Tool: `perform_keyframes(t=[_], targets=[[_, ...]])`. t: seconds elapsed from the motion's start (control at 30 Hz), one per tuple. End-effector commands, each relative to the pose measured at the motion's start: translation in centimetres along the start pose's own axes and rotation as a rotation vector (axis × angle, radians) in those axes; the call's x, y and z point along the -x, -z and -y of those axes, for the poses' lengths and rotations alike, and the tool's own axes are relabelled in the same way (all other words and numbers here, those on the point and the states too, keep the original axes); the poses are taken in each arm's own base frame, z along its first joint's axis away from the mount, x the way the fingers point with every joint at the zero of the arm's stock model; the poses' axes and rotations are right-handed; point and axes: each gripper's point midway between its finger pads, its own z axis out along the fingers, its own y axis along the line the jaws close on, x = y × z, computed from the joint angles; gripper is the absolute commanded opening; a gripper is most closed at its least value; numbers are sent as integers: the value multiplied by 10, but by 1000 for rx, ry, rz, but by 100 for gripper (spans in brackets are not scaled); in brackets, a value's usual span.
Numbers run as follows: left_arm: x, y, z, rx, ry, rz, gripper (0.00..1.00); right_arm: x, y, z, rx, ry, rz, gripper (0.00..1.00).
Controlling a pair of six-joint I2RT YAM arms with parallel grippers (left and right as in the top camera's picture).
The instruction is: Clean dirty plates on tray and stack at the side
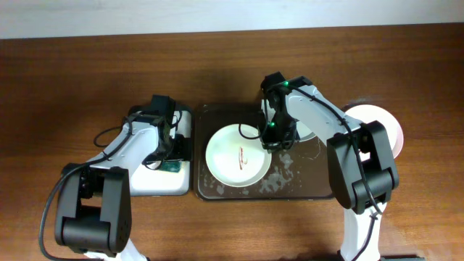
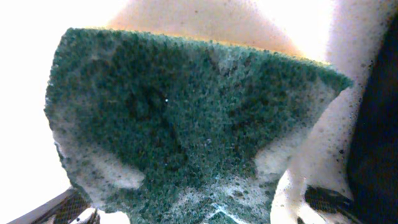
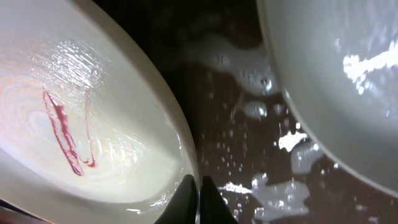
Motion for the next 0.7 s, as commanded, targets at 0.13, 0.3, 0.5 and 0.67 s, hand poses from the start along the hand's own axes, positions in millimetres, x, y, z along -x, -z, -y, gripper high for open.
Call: perform_keyframes(t=[0.13,0.3,0.5,0.67], targets=[[10,9,2,-12,-4,38,92,-4,12,1,-22,-6,21,40],[10,9,2,-12,-4,38,92,18,14,1,-12,22,110,29],[10,9,2,-12,-4,38,92,30,11,-1,-5,33,152,20],[11,9,3,-13,-4,39,92,16,-8,6,-12,21,108,4]])
